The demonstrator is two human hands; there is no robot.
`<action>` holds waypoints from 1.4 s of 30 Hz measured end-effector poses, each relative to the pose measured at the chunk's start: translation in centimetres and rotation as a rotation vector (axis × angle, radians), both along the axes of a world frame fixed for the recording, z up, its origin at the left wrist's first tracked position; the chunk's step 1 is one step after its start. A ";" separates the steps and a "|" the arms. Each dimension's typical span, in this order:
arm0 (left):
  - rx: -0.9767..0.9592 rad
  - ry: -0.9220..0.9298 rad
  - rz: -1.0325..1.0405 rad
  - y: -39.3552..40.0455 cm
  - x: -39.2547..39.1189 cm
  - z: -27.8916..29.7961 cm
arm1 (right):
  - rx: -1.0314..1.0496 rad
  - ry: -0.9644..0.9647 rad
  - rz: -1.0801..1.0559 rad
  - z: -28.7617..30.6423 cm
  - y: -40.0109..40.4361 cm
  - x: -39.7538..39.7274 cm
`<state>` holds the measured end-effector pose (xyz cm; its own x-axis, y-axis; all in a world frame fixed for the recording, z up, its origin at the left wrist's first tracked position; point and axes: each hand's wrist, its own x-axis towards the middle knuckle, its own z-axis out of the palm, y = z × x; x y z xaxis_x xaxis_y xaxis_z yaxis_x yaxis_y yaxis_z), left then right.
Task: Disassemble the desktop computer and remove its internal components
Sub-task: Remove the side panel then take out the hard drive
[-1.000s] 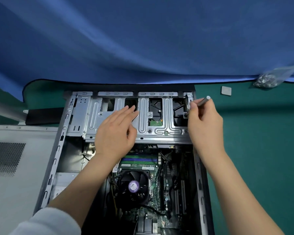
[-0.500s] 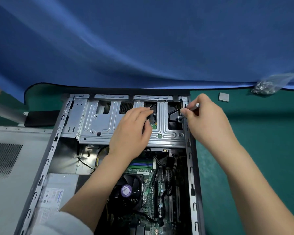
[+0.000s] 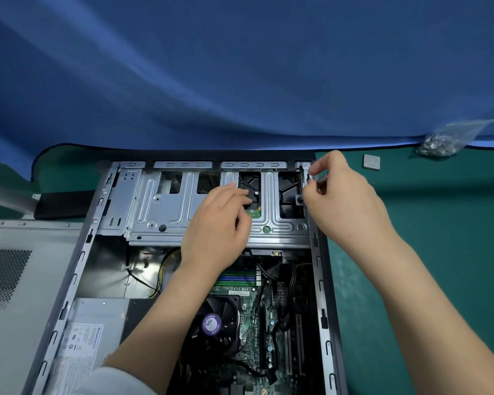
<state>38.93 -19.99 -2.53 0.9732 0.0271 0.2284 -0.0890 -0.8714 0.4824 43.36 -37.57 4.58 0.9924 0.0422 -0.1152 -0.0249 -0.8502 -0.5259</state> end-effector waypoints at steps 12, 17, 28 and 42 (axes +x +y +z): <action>-0.044 -0.048 -0.024 0.0 0.1 0.2 | -0.073 0.035 0.062 0.2 -0.3 0.6; -0.166 -0.104 -0.117 -1.8 1.3 0.6 | -0.167 -0.029 0.097 0.2 -0.3 0.7; -0.348 0.046 -0.110 -5.0 3.1 -0.3 | -0.091 0.074 0.130 0.5 -0.9 1.2; -0.211 0.008 -0.151 -5.3 3.1 -0.3 | -0.071 0.044 0.133 0.6 -0.6 1.6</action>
